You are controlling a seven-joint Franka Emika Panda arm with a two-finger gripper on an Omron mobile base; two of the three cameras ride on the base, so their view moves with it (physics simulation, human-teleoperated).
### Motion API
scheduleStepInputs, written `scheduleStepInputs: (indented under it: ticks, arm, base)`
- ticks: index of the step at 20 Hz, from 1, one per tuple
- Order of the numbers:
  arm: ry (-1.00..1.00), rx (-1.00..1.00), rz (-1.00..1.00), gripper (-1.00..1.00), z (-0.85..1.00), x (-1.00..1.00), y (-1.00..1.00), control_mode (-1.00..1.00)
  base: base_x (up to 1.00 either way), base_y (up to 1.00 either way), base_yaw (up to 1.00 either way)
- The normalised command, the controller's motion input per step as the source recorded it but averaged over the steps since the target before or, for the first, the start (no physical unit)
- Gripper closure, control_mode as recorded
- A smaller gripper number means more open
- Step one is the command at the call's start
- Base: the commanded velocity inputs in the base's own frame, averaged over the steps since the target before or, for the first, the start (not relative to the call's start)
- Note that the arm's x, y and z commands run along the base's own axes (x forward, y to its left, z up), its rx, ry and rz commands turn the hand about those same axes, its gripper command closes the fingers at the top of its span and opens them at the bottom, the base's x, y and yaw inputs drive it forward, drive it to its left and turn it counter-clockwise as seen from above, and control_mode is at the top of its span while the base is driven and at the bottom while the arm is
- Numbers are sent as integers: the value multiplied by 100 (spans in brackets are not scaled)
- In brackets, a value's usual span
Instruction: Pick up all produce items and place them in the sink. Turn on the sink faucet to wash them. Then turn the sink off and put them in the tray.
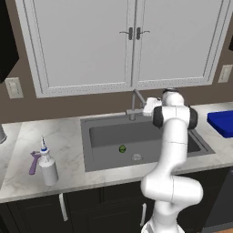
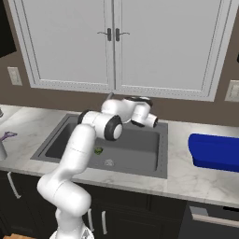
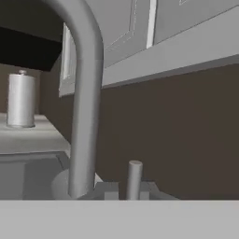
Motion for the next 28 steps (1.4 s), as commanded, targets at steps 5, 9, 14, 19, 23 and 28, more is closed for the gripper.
scheduleStepInputs:
  ticks: [5, 9, 14, 19, 23, 28]
  arm:
    - [0, 0, -34, 100, 0, 0, 2, -100]
    - [0, 0, -32, 100, 0, 0, 0, -100]
    - [0, 0, -26, 100, 0, 0, 0, -100]
    - [1, 0, -14, 100, 0, 0, -6, -100]
    - [0, 1, -6, 100, -3, 5, -18, -100]
    - [0, 3, -4, 100, -1, 17, -21, -100]
  base:
    - [0, 0, 0]
    - [0, 0, 0]
    - [0, 0, 0]
    - [0, 0, 0]
    - [0, 0, 0]
    - [0, 0, 0]
